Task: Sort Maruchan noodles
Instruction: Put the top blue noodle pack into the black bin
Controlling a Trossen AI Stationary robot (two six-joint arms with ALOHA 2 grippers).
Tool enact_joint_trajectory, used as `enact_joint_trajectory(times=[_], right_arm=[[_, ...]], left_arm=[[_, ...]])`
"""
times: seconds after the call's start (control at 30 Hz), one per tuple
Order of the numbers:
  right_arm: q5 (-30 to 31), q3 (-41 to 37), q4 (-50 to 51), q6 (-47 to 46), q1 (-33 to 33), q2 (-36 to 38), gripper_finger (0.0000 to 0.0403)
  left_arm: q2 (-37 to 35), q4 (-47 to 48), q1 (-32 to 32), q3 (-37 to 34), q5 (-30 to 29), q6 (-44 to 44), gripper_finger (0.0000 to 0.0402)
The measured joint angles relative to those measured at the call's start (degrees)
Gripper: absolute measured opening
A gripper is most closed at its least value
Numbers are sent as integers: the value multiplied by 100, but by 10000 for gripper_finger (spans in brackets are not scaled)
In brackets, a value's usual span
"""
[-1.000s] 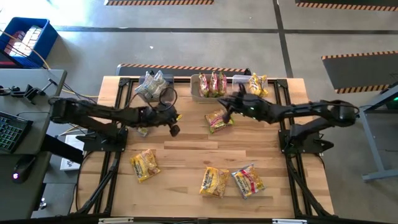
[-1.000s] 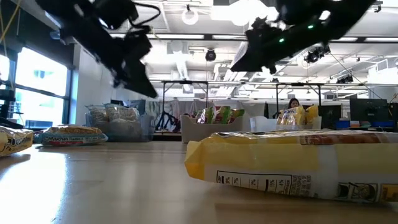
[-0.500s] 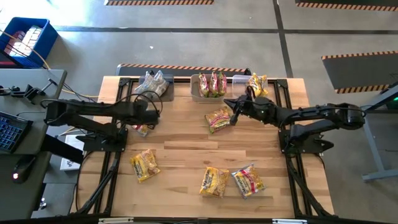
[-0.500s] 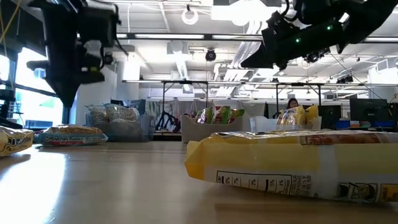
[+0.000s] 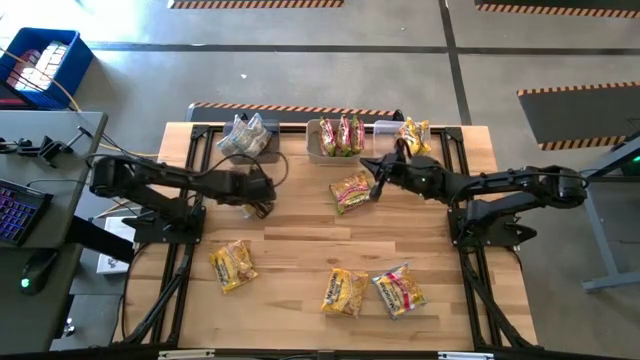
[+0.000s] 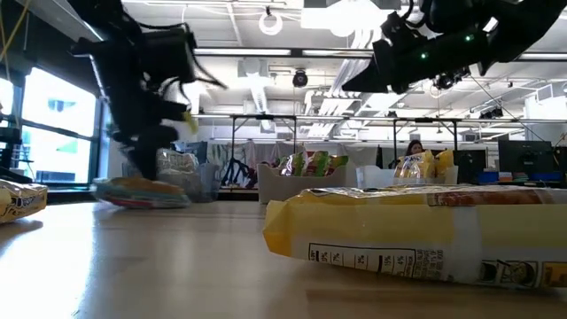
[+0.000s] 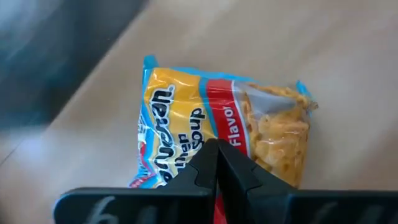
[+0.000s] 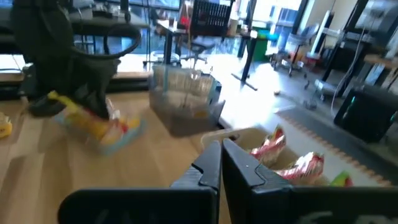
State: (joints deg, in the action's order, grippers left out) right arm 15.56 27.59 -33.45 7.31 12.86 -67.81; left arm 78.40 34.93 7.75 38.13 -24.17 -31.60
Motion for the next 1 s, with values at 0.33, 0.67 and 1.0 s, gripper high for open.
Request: enact_joint_trajectory(times=[0.33, 0.67, 1.0], right_arm=[[-33, 0, -773, 650, 20, -2, 0], [-772, 0, -798, 257, 361, -2, 0], [-984, 0, -792, 171, 376, -2, 0]], left_arm=[[-221, -887, -691, 358, 639, 239, 0], [-370, -66, -468, 316, 1001, -1283, 47], [-176, -1032, -43, -273, 1762, -1527, 131]])
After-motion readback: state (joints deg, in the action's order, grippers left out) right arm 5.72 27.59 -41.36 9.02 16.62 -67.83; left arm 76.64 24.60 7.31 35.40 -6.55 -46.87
